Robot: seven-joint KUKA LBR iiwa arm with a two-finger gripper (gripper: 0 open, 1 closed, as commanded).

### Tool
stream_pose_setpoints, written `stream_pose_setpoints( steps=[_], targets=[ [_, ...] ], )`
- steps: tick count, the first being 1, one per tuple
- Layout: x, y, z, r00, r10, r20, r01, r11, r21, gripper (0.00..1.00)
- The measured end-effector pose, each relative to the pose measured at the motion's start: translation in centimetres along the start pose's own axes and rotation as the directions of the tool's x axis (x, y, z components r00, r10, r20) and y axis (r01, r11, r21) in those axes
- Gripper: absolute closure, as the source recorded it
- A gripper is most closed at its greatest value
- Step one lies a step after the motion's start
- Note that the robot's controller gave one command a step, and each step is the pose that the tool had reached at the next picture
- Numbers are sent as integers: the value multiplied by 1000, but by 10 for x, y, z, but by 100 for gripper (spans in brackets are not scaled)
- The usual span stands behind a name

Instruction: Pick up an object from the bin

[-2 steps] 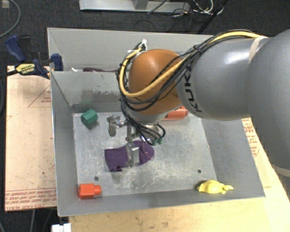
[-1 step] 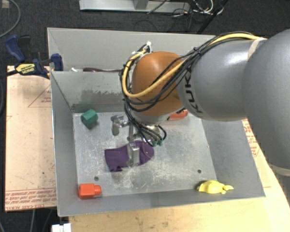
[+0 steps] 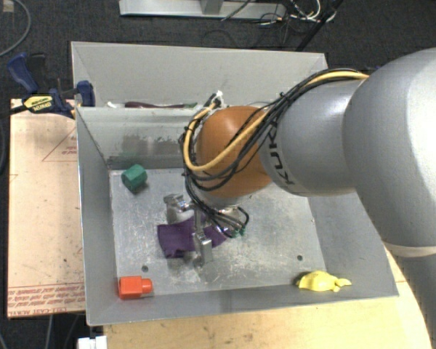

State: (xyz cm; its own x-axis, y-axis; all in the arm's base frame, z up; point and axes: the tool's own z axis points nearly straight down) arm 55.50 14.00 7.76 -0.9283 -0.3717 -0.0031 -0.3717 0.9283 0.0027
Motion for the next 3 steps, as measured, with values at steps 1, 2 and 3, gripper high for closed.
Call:
stream_pose_setpoints(
  steps=[1, 2, 3],
  targets=[
    [1, -1, 18, 999, 54, 5, -54, 999, -1, 100],
    [2, -2, 16, 998, 62, 6, -62, 998, -1, 100],
    [2, -2, 14, 998, 65, 8, -65, 998, -2, 100]
  ],
)
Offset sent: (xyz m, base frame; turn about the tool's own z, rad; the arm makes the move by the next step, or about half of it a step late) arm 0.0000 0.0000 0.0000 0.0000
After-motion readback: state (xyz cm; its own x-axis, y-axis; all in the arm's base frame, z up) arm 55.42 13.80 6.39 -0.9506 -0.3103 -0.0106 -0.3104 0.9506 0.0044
